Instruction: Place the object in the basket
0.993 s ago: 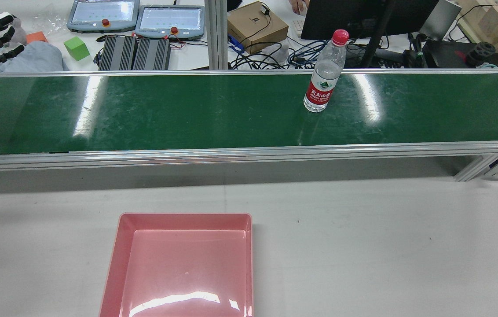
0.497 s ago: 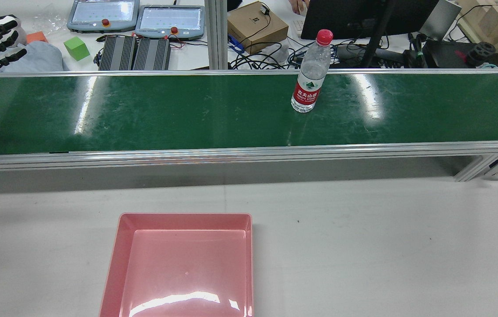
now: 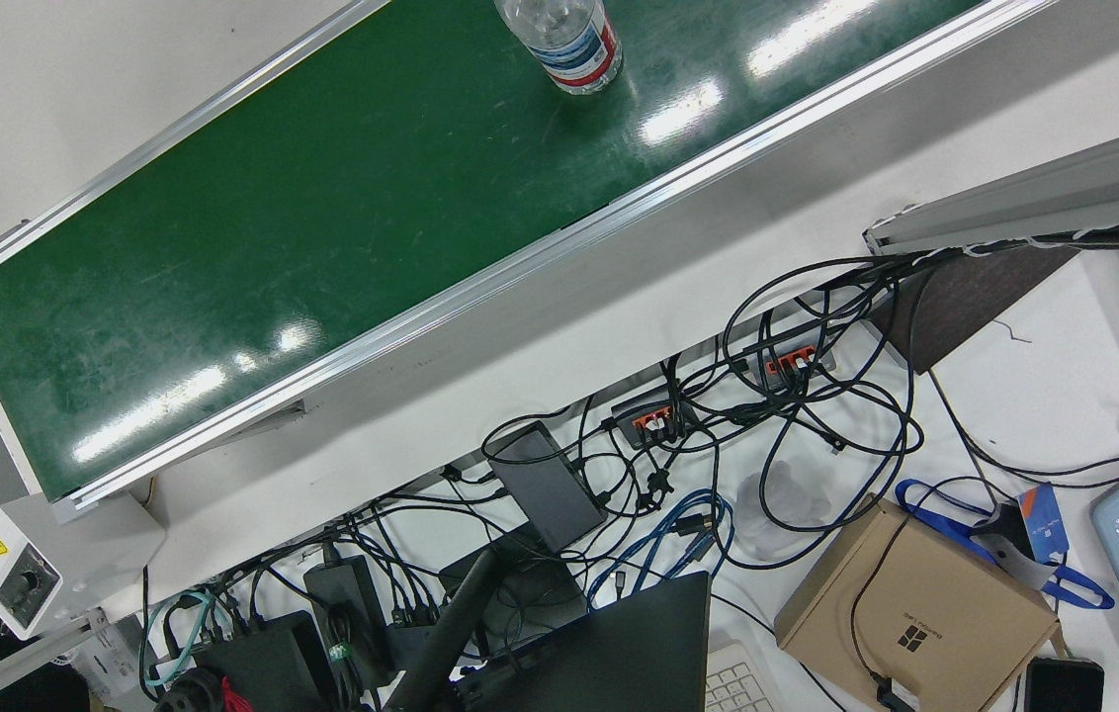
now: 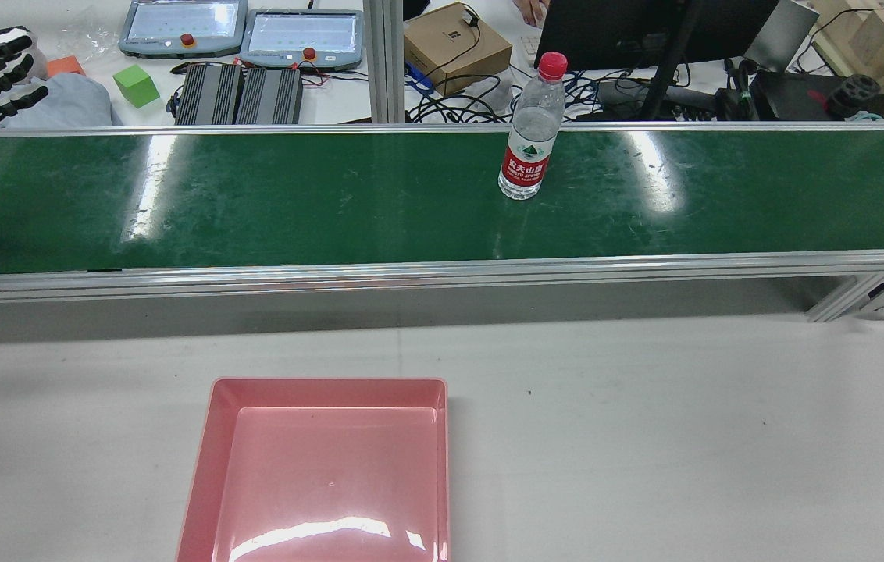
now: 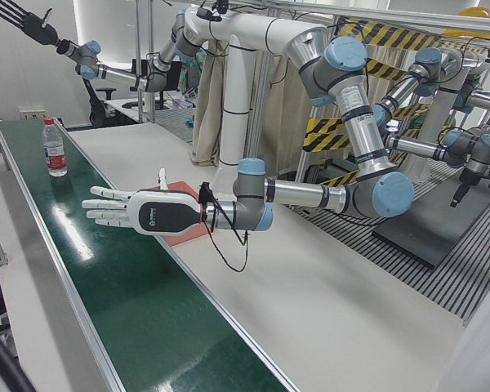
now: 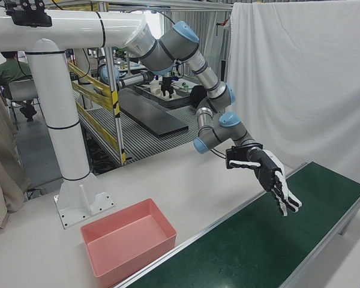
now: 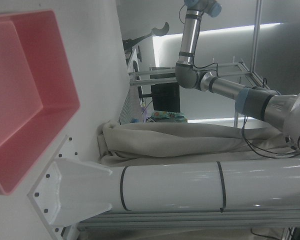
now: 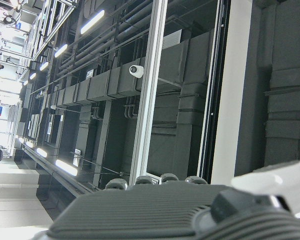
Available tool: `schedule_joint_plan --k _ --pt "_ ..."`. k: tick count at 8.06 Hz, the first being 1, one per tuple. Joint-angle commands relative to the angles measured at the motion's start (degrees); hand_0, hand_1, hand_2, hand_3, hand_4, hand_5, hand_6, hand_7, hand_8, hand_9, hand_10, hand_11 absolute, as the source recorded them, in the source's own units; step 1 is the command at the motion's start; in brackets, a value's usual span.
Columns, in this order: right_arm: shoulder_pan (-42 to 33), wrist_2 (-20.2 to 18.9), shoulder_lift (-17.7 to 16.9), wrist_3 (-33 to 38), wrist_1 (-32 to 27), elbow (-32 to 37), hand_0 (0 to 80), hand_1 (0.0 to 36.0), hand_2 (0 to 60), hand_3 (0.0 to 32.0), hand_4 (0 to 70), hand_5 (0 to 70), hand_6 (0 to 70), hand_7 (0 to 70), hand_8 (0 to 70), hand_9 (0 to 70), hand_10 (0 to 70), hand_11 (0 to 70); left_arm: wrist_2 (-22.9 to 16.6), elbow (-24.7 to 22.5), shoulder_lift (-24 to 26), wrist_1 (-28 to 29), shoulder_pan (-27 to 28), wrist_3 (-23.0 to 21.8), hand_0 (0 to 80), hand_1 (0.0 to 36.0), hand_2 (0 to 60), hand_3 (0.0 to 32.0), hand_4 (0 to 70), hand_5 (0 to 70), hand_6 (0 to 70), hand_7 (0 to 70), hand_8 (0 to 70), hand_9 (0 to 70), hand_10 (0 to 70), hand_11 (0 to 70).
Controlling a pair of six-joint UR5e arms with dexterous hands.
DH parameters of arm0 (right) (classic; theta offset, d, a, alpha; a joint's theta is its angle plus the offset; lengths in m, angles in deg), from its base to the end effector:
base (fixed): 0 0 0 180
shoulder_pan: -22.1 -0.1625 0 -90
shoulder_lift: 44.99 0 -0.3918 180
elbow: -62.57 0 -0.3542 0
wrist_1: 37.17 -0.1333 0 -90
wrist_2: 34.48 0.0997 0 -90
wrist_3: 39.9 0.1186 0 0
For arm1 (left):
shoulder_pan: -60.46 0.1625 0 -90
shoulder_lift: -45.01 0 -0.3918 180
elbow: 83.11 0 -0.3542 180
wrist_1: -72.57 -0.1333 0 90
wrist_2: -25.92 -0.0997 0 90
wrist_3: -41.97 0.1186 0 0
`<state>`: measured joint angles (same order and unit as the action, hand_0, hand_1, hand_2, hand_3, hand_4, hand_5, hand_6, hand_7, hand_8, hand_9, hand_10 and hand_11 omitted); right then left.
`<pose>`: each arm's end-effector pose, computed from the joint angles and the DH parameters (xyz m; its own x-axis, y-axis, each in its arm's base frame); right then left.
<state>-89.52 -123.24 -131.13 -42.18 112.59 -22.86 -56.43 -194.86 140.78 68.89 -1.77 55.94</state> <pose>0.3226 -0.4453 0.5861 -0.9145 -0.4038 0.0240 -0.2182 0.4425 -0.8698 0.1017 -0.5130 0.4323 -0.9515 -0.2572 -0.1686 0.0427 0.4325 -0.9006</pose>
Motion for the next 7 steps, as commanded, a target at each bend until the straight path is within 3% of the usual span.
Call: schedule_joint_plan --k 1,7 --pt "0.0 0.0 0.0 0.0 0.0 0.0 0.0 0.0 0.0 0.0 0.0 0.0 0.0 0.0 0.0 0.0 0.0 0.0 0.0 -0.04 0.03 -0.01 -0.26 -0.09 52.0 13.6 0.0 0.0 11.5 11.6 2.0 0.0 2.1 0.7 5.7 9.9" --pt "0.0 0.0 0.0 0.0 0.0 0.0 0.0 0.0 0.0 0.0 0.0 0.0 0.0 0.0 0.0 0.0 0.0 0.0 0.0 -0.13 0.2 -0.19 -0.08 0.0 52.8 14.6 0.0 0.0 11.7 9.9 1.8 0.0 2.0 0.6 5.8 10.2"
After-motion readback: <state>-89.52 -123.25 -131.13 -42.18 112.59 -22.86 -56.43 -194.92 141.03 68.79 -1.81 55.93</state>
